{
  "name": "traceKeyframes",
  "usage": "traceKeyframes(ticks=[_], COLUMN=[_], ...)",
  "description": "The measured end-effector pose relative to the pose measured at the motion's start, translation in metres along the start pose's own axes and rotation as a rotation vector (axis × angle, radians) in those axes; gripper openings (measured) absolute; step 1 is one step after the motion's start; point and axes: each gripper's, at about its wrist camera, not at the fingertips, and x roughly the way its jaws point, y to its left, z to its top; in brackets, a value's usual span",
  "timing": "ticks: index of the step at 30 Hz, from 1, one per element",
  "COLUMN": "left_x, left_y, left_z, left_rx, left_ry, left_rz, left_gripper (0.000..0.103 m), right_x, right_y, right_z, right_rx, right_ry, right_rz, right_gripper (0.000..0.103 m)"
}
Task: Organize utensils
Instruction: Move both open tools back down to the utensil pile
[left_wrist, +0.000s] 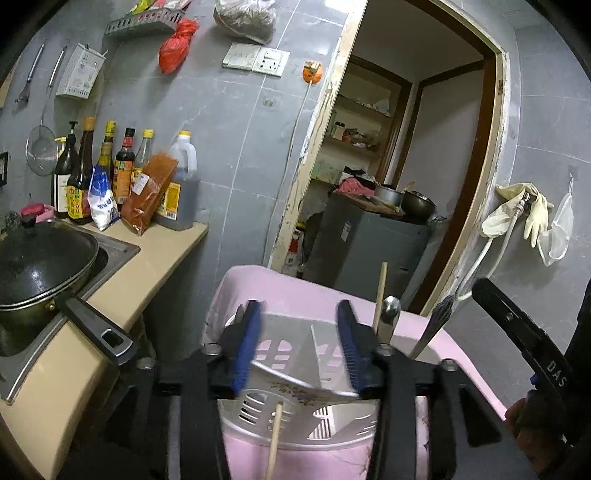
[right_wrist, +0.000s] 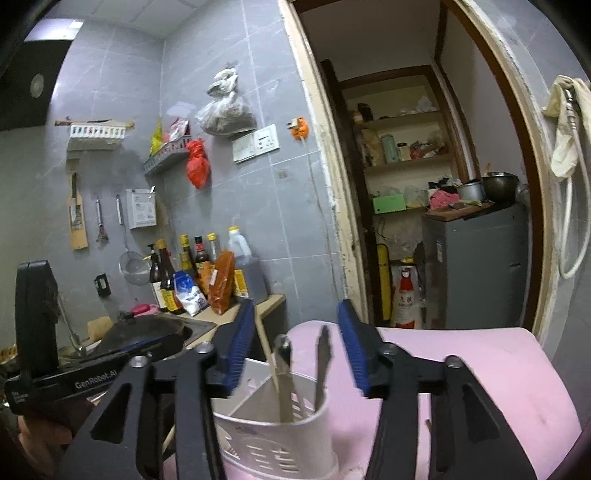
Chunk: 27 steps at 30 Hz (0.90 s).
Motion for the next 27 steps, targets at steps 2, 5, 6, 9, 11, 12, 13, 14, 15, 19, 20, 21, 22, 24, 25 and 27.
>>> traceKeyframes(ticks=[2,5,6,9,11,12,13,14,15,19,20,21,22,24,25,27], left_x=[-0.006,-0.018,-0.021,-0.031,-0.038,-0.042,-0.044,-0.048,-0.052,-0.063,-0.065,-0.066,-0.069,-0.071,-0.071,-0.074], left_y=[-0.003,-0.008,-0.009,-0.013,-0.017,-0.020,-0.023,-0.027,-0.030,-0.045,-0.051,-0.056,-0.063,-0.073,-0.077,-0.091], left_z=[0.004,0.012,0.014,0.019,0.021,0.022,0.022,0.021,0.021,0.017,0.016,0.014,0.012,0.009,0.008,0.004], left_rx=[-0.008,-0.028,-0.034,-0.046,-0.043,-0.037,-0.030,-0.021,-0.017,0.003,0.016,0.026,0.038,0.056,0.063,0.079], left_ry=[-0.020,-0.053,-0.063,-0.079,-0.080,-0.083,-0.083,-0.086,-0.090,-0.107,-0.105,-0.104,-0.104,-0.099,-0.096,-0.095], left_rz=[0.003,0.004,0.004,0.007,0.018,0.026,0.033,0.046,0.056,0.095,0.108,0.113,0.116,0.114,0.113,0.100], left_gripper=[0.054,0.070,0.074,0.077,0.077,0.078,0.082,0.085,0.091,0.095,0.096,0.096,0.096,0.096,0.096,0.096], right_x=[-0.008,-0.018,-0.023,-0.035,-0.043,-0.047,-0.050,-0.055,-0.060,-0.074,-0.078,-0.082,-0.085,-0.095,-0.097,-0.104], right_y=[-0.007,-0.017,-0.021,-0.030,-0.035,-0.038,-0.041,-0.043,-0.046,-0.056,-0.058,-0.061,-0.063,-0.069,-0.071,-0.076], right_z=[0.004,0.011,0.014,0.021,0.025,0.027,0.029,0.030,0.032,0.038,0.039,0.040,0.041,0.043,0.044,0.046], right_rx=[0.013,0.026,0.028,0.031,0.031,0.031,0.031,0.030,0.028,0.016,0.011,0.006,0.002,-0.008,-0.012,-0.024], right_ry=[0.002,-0.005,-0.009,-0.020,-0.027,-0.033,-0.037,-0.042,-0.048,-0.054,-0.052,-0.050,-0.048,-0.045,-0.043,-0.040], right_rz=[-0.023,-0.055,-0.066,-0.090,-0.102,-0.107,-0.110,-0.117,-0.123,-0.144,-0.150,-0.157,-0.163,-0.175,-0.180,-0.192], right_gripper=[0.065,0.078,0.078,0.084,0.091,0.093,0.098,0.103,0.103,0.103,0.103,0.103,0.103,0.103,0.103,0.103])
